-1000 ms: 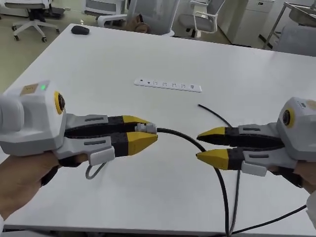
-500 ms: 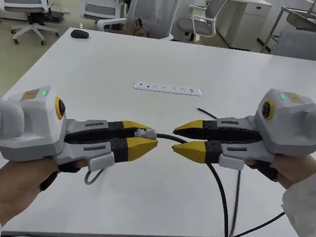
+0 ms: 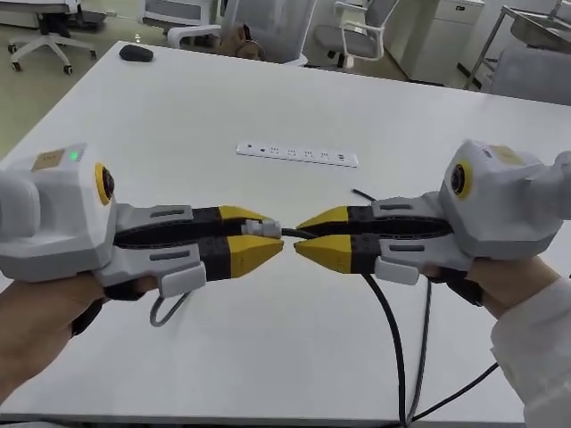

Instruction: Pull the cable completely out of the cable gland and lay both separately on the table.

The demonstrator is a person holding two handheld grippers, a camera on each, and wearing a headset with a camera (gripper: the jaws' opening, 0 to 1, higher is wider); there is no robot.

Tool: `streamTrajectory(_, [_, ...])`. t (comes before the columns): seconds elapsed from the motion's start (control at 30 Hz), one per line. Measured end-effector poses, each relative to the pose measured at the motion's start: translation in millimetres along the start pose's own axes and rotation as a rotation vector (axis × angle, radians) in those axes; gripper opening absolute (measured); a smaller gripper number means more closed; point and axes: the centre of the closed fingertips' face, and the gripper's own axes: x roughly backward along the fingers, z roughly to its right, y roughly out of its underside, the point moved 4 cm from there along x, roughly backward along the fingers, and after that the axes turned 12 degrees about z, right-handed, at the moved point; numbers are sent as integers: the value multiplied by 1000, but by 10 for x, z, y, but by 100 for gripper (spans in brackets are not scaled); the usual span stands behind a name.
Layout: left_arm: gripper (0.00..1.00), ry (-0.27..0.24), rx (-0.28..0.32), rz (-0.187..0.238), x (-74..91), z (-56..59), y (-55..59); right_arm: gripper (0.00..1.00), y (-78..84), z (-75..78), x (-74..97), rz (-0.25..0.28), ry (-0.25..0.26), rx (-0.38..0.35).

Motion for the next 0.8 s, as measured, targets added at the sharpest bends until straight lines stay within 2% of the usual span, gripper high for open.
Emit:
streamTrajectory(0.47, [17, -58, -18, 34, 42, -116, -76, 4, -44, 113, -102, 12, 25, 11])
streamTrajectory(0.7, [17, -53, -38, 1, 15, -111, -22, 3, 15, 111, -62, -8, 15, -1])
streamTrajectory(0.8, [17, -58, -39, -7, 21, -124, -12, 3, 61, 127, -4, -14, 26, -11])
